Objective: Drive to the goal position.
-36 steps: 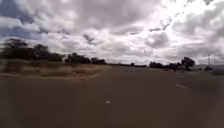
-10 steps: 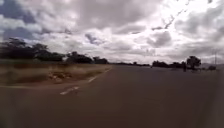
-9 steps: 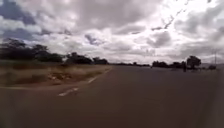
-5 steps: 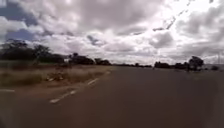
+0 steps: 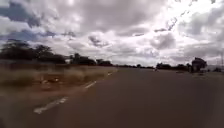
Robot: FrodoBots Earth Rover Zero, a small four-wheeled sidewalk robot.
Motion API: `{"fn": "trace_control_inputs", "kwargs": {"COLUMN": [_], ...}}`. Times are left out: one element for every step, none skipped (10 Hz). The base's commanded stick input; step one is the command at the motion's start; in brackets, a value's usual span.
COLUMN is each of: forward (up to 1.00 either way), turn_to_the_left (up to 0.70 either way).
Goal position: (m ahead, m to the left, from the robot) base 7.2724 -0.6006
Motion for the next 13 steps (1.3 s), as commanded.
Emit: {"fn": "trace_control_inputs", "kwargs": {"forward": [0.85,0.85,0.85,0.85,0.85,0.85,0.85,0.85,0.85,0.85,0.85,0.85,0.85], "turn_to_the_left": [0.00,0.00,0.00,0.00,0.00,0.00,0.00,0.00,0.00,0.00,0.00,0.00,0.00]}}
